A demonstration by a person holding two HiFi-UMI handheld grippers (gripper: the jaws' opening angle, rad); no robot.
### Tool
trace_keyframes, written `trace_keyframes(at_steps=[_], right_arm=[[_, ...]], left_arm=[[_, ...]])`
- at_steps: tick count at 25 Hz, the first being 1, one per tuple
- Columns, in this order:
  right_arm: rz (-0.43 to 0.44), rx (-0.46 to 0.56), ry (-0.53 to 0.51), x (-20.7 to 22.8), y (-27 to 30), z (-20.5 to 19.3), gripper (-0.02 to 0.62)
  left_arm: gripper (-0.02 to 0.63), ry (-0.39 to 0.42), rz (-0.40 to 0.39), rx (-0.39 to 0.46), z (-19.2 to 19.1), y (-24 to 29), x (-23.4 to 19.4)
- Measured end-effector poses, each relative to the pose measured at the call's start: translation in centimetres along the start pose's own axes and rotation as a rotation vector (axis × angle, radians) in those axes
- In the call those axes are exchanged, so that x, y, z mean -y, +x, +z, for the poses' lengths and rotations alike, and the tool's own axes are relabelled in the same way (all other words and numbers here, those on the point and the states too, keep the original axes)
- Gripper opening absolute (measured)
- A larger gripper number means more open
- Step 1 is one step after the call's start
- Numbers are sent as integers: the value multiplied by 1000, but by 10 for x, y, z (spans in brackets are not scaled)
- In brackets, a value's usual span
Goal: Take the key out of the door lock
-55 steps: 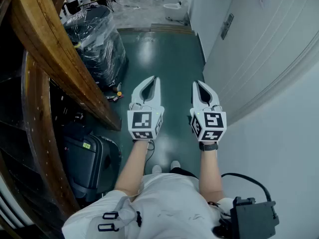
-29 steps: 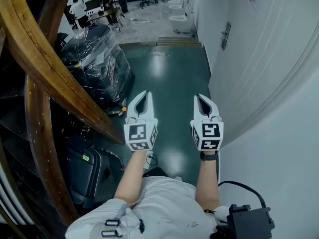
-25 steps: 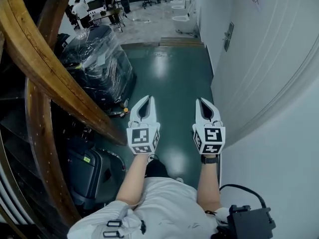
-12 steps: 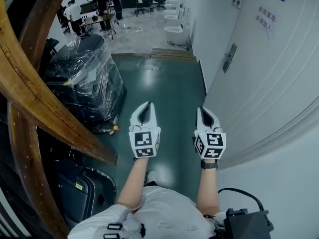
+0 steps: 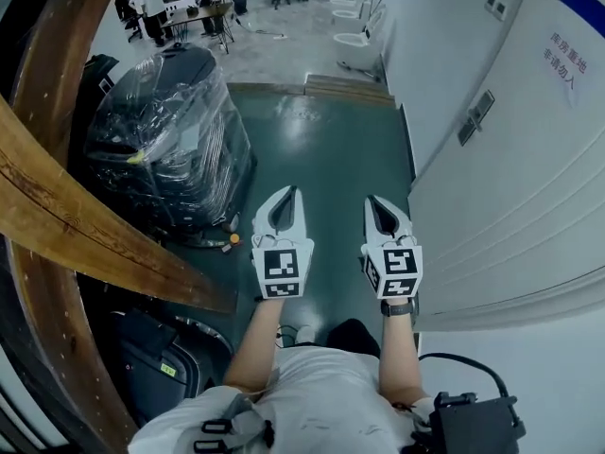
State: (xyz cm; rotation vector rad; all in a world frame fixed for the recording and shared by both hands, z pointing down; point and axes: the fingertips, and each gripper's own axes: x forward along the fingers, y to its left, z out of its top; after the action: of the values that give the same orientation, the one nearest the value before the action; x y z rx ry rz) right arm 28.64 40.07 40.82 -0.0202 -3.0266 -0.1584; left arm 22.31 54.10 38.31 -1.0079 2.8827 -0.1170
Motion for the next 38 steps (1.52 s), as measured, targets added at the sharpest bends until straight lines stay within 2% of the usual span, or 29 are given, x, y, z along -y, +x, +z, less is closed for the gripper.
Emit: trace_keyframes(at_steps=[4,11,14,17,19,24,29,34,38], right_arm=[[21,-9,11,7,35,-3,-3],[28,-3,57,60,135,-13,-2],[29,30,57,98,189,6,-2],[30,96,53,143,237,43,-2],[37,119,64,169,262,54,-2],[64,100,103,220,316,26,0],[102,52,120,235,351,0,0],[44,28,125,278,376,-19,0],[-72,0,141,343,399,-36,0]], left_arm=[[-8,-30,-24,-7,-12,33,-11],[-8,-22,-46,-19,-30,135,-23],[-8,3,-65,-28,-27,195,-22],[-8,15,-42,-12,-9,256,-27],[-8,20,-29,-5,1,292,-28],[0,-18,-85,14,-6,360,-1],[0,-50,-102,-61,-35,410,2],[0,-89,-156,-80,-56,470,17],[0,-102,-292,-105,-65,536,53]])
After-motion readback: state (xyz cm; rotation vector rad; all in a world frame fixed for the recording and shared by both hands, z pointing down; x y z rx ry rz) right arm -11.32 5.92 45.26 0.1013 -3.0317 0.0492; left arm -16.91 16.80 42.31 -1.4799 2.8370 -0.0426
